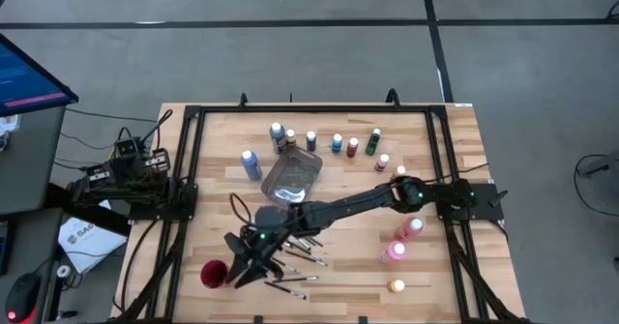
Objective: Pick & Place Paint Supplies
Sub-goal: Put the silver paintbrush into the red cup
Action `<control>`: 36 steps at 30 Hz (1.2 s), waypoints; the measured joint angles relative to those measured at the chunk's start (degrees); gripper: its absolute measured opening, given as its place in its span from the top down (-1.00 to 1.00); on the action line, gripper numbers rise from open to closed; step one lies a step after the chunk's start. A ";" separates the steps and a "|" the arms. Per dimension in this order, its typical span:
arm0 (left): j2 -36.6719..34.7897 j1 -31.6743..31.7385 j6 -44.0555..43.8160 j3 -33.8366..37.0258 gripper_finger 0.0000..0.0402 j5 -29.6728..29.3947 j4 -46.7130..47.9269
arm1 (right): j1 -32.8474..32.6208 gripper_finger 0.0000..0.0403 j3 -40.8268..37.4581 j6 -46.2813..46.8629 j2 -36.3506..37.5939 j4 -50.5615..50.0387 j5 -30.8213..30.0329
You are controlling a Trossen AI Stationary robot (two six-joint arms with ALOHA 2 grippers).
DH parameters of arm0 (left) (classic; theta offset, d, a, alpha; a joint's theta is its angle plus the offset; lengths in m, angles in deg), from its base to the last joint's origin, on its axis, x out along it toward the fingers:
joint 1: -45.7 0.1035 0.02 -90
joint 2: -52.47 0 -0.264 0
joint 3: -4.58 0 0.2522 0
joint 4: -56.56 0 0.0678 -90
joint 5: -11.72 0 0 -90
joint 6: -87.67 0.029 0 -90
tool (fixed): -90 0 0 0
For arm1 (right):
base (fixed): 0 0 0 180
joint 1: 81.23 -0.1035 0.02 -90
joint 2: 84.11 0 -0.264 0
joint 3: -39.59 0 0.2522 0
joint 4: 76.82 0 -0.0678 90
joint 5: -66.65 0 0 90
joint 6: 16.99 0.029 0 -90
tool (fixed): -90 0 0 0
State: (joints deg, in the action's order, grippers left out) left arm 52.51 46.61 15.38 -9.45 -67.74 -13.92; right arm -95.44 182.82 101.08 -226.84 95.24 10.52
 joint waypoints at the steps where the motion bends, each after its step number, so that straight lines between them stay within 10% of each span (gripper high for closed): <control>1: 0.00 0.00 0.00 0.00 0.99 0.00 0.00 | 0.19 0.28 0.00 -2.85 0.33 -0.37 1.32; 8: -0.02 0.02 0.00 0.00 0.99 0.01 0.00 | -1.77 0.30 0.02 -33.92 6.55 -35.53 3.42; 14: -0.01 0.01 0.00 0.00 0.99 0.01 -0.01 | -6.52 0.27 -0.04 -55.03 10.66 -67.81 -15.22; 26: -0.01 -0.31 0.00 0.00 0.99 0.02 0.05 | -16.29 -0.13 -0.17 -57.67 4.66 -63.80 -23.49; 36: 0.00 -0.31 0.00 0.00 0.99 -0.02 0.04 | -16.96 -0.03 -0.22 -60.10 -2.17 -62.11 -27.53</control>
State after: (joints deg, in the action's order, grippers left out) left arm 52.51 46.30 15.38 -9.45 -67.76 -13.88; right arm -112.41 182.60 40.97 -229.01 33.13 -17.01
